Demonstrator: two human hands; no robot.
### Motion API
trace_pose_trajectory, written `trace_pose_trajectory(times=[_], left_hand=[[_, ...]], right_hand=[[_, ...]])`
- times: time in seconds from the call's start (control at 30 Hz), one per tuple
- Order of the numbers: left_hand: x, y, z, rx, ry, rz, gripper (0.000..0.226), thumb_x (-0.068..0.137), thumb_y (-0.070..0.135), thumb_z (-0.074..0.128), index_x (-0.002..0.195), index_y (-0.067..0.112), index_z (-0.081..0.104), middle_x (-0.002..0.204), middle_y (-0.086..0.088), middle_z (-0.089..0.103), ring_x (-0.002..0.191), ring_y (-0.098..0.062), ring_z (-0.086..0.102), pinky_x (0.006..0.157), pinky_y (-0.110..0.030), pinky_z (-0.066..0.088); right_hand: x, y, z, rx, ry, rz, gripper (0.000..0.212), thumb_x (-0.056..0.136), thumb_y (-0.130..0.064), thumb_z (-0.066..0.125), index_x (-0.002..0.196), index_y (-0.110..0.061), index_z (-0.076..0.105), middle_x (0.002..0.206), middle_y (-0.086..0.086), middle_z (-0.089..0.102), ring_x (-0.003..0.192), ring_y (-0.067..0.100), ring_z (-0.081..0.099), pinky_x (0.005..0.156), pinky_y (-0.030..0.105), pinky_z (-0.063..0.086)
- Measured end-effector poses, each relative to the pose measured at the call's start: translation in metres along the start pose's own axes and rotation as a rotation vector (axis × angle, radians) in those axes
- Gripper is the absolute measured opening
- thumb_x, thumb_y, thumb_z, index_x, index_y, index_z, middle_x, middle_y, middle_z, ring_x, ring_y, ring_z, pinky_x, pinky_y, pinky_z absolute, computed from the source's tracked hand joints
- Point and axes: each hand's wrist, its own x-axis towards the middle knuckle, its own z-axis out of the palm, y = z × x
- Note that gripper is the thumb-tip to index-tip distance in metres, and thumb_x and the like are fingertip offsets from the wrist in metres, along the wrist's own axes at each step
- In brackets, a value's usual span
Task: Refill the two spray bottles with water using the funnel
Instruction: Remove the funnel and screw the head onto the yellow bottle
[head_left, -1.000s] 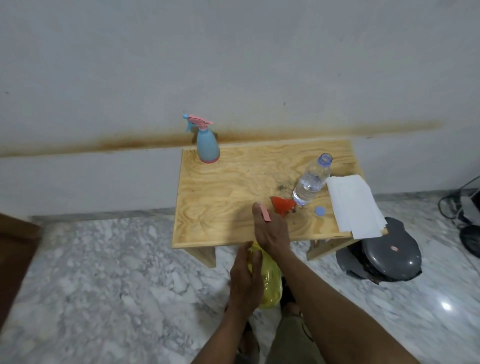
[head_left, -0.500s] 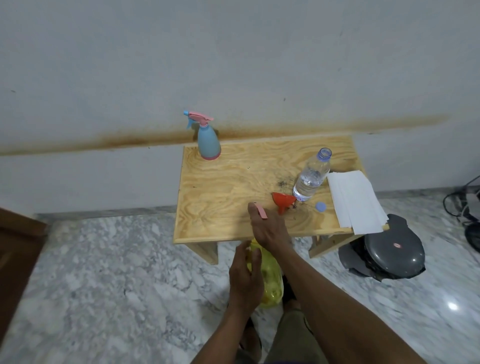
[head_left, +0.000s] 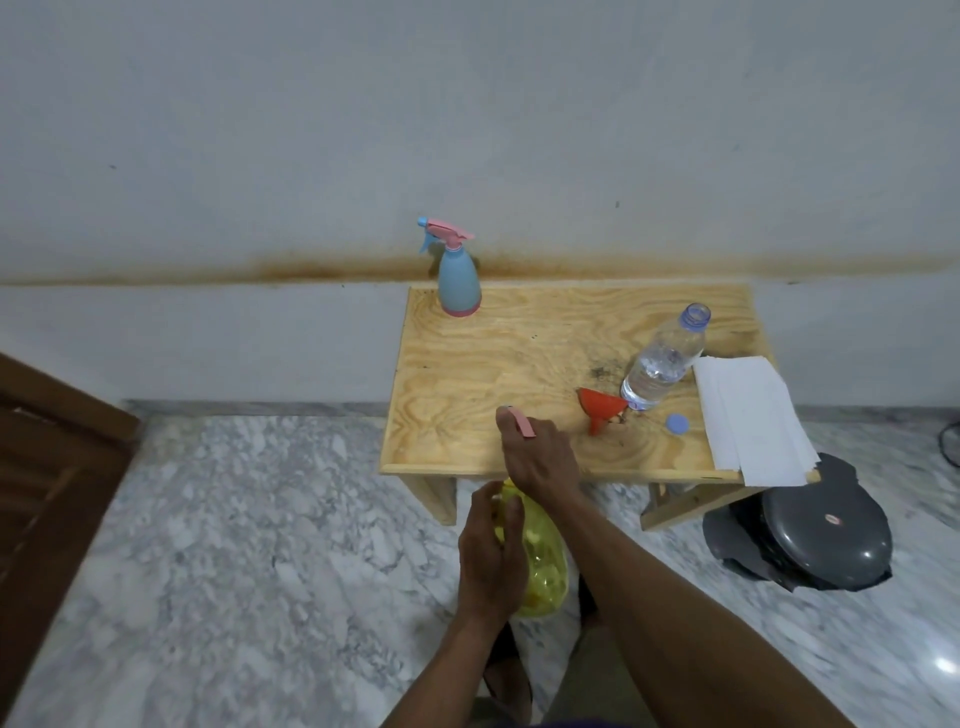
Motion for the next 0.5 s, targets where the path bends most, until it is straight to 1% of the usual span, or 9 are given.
trace_pose_trajectory(times=[0.1, 0.2, 0.3, 0.4, 0.5], left_hand=[[0.002, 0.004, 0.005, -0.003, -0.033, -0.013, 0.013, 0.103, 0.042, 0.045, 0.109, 0.050, 0.052, 0.100, 0.016, 0.068, 0.093, 0.002, 0.064, 0.073, -0.008, 0.042], [0.007, 0.011, 0.012, -0.003, -0.109, -0.020, 0.012, 0.102, 0.039, 0.046, 0.110, 0.045, 0.054, 0.101, 0.016, 0.067, 0.094, 0.004, 0.062, 0.074, -0.008, 0.042], [0.009, 0.015, 0.021, 0.013, -0.179, -0.019, 0.014, 0.103, 0.040, 0.046, 0.114, 0.042, 0.055, 0.101, 0.017, 0.066, 0.096, 0.006, 0.061, 0.075, -0.007, 0.043], [0.008, 0.018, 0.029, 0.013, -0.221, -0.025, 0.020, 0.103, 0.042, 0.045, 0.119, 0.037, 0.056, 0.102, 0.014, 0.067, 0.097, 0.005, 0.061, 0.075, -0.009, 0.044], [0.006, 0.020, 0.031, 0.004, -0.230, -0.027, 0.019, 0.103, 0.040, 0.046, 0.118, 0.035, 0.057, 0.102, 0.011, 0.068, 0.095, 0.003, 0.062, 0.074, -0.010, 0.045]], right_hand=[[0.000, 0.005, -0.007, 0.016, 0.029, 0.027, 0.061, 0.095, -0.060, 0.029, 0.078, -0.014, 0.065, 0.093, 0.014, 0.069, 0.086, 0.034, 0.061, 0.080, 0.043, 0.048], [0.002, 0.012, -0.020, 0.031, 0.095, 0.084, 0.062, 0.097, -0.058, 0.028, 0.086, -0.012, 0.068, 0.099, 0.015, 0.070, 0.091, 0.035, 0.062, 0.084, 0.043, 0.049], [0.002, 0.018, -0.038, 0.032, 0.148, 0.118, 0.056, 0.100, -0.051, 0.032, 0.092, -0.009, 0.069, 0.101, 0.016, 0.068, 0.087, 0.034, 0.057, 0.081, 0.039, 0.043], [0.003, 0.025, -0.046, 0.007, 0.178, 0.172, 0.052, 0.100, -0.049, 0.034, 0.089, -0.010, 0.067, 0.101, 0.017, 0.066, 0.080, 0.028, 0.046, 0.076, 0.036, 0.037], [0.003, 0.031, -0.046, -0.017, 0.195, 0.191, 0.052, 0.099, -0.050, 0.033, 0.084, -0.012, 0.064, 0.103, 0.020, 0.068, 0.079, 0.029, 0.047, 0.074, 0.037, 0.038]])
